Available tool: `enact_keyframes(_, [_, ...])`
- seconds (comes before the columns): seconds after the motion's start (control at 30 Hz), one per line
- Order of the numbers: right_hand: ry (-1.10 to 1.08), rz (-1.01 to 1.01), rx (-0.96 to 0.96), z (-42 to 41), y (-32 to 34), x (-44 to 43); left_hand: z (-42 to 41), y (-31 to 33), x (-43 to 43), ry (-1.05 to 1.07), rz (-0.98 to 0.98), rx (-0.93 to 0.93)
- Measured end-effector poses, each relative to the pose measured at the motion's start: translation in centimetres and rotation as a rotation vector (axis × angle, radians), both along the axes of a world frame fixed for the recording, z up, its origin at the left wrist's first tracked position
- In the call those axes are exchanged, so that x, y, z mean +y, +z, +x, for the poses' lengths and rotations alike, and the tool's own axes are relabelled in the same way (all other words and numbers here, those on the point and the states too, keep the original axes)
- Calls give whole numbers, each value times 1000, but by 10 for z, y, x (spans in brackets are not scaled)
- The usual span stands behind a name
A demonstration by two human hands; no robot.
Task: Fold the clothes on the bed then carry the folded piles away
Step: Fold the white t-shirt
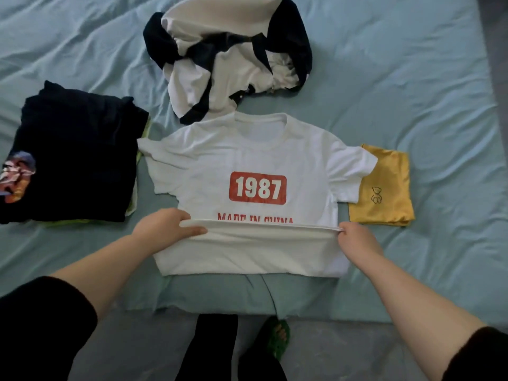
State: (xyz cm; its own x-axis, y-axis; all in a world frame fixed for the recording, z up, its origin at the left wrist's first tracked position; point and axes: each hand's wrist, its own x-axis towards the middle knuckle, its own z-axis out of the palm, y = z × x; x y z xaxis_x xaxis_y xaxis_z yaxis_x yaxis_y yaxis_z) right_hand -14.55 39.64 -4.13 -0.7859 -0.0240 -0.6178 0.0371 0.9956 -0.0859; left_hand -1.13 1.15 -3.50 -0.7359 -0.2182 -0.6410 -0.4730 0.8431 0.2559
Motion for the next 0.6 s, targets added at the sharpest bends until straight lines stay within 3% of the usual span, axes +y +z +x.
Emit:
enact_keyframes(0.17, [-33, -29, 66, -49, 1, -19, -59, -5, -45, 160, 217, 99])
enact_keyframes(0.37, [-192, -231, 125, -84, -22, -35, -110, -33, -65, 278, 303, 126])
enact_keyframes(0.5, [-248, -271, 172, -95, -42, -39, -123, -48, -69, 320, 257, 147])
enact_keyframes(0.6, [-328, -326, 306, -104, -49, -45, -127, -50, -70, 271, 112, 300])
